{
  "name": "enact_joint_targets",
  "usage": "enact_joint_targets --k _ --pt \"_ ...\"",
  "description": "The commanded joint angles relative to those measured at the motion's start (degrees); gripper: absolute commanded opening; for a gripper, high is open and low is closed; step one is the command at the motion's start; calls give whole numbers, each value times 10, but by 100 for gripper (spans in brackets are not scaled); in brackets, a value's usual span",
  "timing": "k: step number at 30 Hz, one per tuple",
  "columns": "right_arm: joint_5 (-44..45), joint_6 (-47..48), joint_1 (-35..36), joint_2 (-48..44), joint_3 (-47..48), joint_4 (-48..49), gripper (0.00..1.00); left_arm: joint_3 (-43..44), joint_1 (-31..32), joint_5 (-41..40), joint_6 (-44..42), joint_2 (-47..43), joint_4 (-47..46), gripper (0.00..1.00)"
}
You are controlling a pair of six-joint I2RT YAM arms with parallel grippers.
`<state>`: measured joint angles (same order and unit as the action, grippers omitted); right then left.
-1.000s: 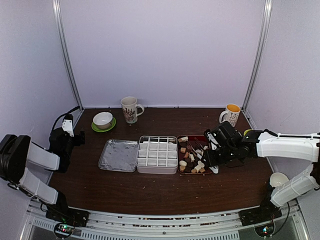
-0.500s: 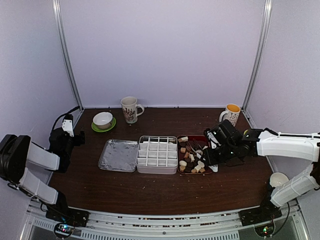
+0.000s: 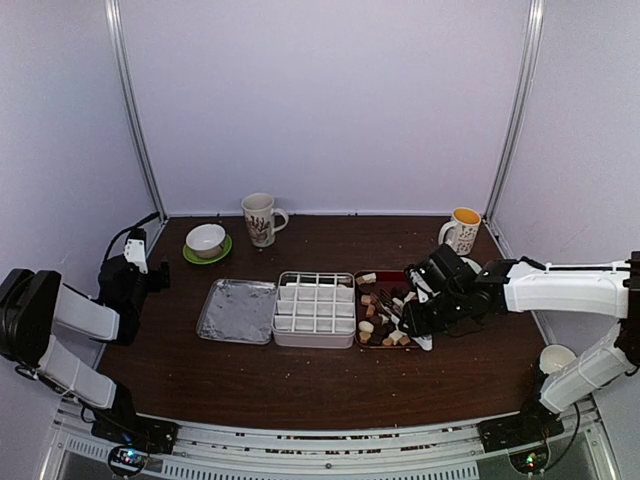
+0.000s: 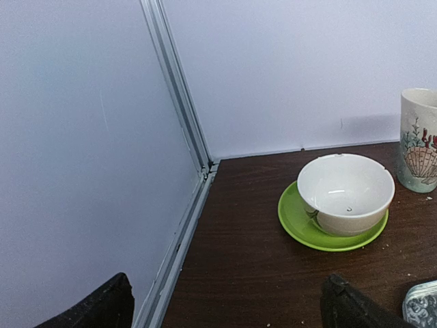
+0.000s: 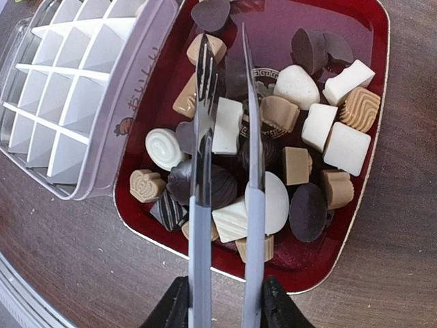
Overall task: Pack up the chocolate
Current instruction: Pick up the fake chocolate from the plate.
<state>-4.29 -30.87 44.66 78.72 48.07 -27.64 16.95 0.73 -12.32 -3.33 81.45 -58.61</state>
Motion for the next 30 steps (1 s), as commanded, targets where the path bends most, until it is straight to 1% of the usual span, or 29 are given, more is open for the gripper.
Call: enact_joint_targets --k 1,2,3,11,14,18,20,22,30 --pt "6 -10 4 6 10 3 29 9 -4 7 6 3 -19 98" --pt "13 -9 4 4 17 -1 25 9 -4 6 5 3 -19 98" --pt "19 -6 4 0 23 -4 24 9 -4 7 5 3 -20 98" --pt "55 25 3 -56 43 -11 20 9 -4 6 5 3 -19 98" --pt "54 37 4 -71 43 -4 20 9 -4 7 5 4 -19 98" --pt "18 60 3 -82 45 40 21 9 -4 6 5 3 -19 98" --pt "-14 73 4 -74 55 69 21 9 -4 7 5 3 -19 98" --pt "-33 84 4 -57 78 76 22 9 -4 6 6 4 -19 98" --pt "-56 100 4 23 123 103 23 9 -5 7 5 3 -19 98"
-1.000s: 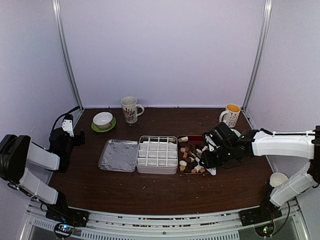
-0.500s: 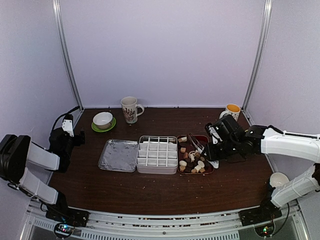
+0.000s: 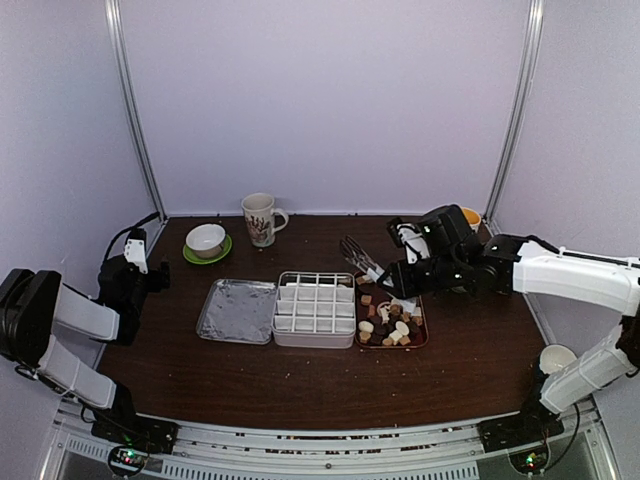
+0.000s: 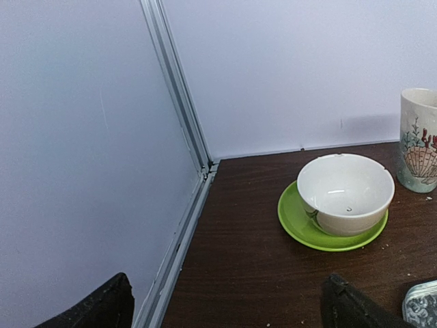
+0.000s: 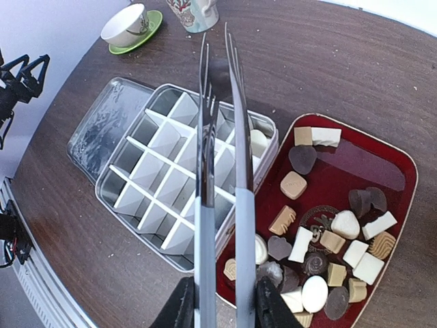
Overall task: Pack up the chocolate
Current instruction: Pick up the fake chocolate from the plate, then place the fake chocolate in the empty pocket of the box.
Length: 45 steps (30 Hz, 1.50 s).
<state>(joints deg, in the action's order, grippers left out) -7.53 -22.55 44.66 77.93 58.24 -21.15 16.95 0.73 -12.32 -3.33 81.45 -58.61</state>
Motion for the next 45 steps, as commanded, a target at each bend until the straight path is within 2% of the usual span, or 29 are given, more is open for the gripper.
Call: enact_joint_targets --k 1,10,23,45 --pt "-29 18 3 41 27 40 23 8 -4 7 5 4 -19 98" --pt "-62 17 9 110 49 61 25 9 -5 6 5 4 -19 98" --pt "-59 21 10 141 60 69 30 9 -4 7 5 4 -19 98" --pt "-32 34 10 130 68 52 41 9 -5 7 6 4 -19 98"
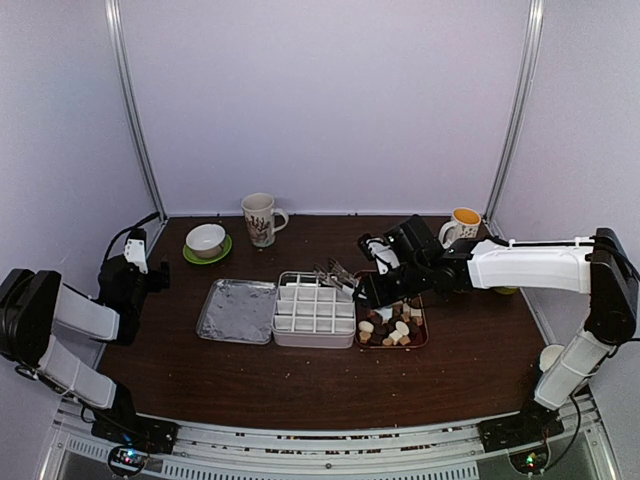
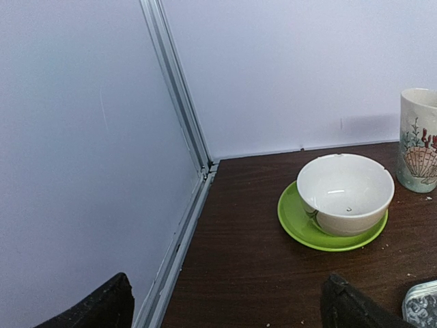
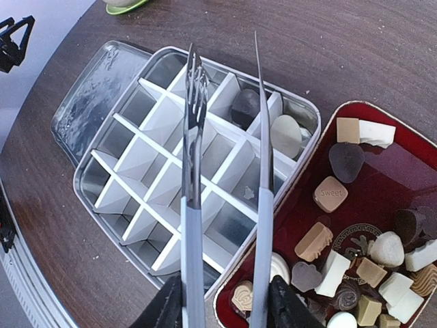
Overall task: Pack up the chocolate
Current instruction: Place the fake chocolate in the empty pocket of the box.
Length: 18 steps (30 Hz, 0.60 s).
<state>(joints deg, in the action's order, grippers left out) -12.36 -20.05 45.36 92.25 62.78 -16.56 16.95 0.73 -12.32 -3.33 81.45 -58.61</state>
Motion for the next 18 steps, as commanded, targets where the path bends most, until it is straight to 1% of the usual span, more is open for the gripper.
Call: enact_joint_targets --k 1,9,14,18 --pt "17 10 3 -15 22 6 41 8 -4 7 5 3 -19 98" --pt "26 11 3 -27 20 -2 42 9 -4 6 5 4 -19 98" --pt "48 14 3 -65 4 -15 42 8 -4 6 5 3 -19 98" --pt "59 19 3 -93 -4 -50 42 9 -4 6 5 3 -19 98"
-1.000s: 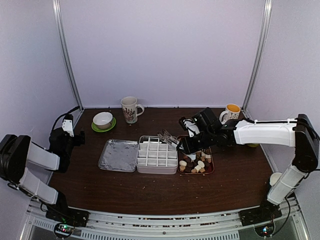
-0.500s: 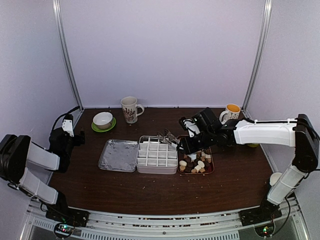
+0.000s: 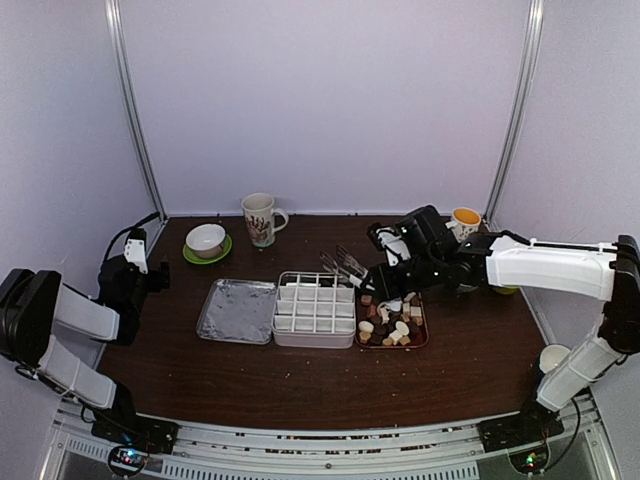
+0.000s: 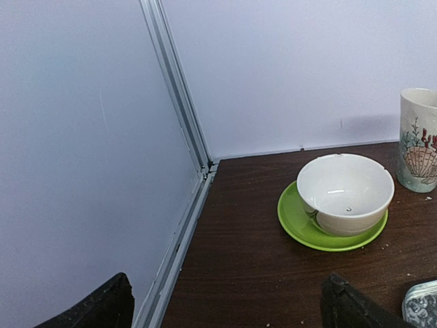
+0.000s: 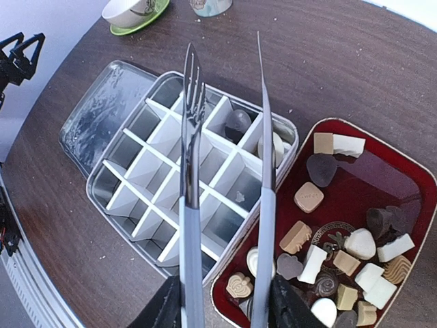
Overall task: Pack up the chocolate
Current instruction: Place the fake chocolate in the empty pocket of the box.
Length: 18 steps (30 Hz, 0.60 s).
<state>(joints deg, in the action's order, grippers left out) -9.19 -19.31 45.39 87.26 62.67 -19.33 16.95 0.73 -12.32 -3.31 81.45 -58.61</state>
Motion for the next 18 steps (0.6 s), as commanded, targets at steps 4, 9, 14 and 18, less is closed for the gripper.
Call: enact_joint_targets --k 4,9,14,18 --pt "47 18 3 -74 -13 -81 41 8 -4 6 5 3 -19 98" --pt "85 17 3 -121 -36 -154 42 9 -4 7 5 3 -19 98" --pt "127 -3 3 -154 -71 -188 42 9 -4 6 5 4 -19 98" --pt "139 -19 3 -152 -85 -198 42 9 -4 7 5 3 -19 98"
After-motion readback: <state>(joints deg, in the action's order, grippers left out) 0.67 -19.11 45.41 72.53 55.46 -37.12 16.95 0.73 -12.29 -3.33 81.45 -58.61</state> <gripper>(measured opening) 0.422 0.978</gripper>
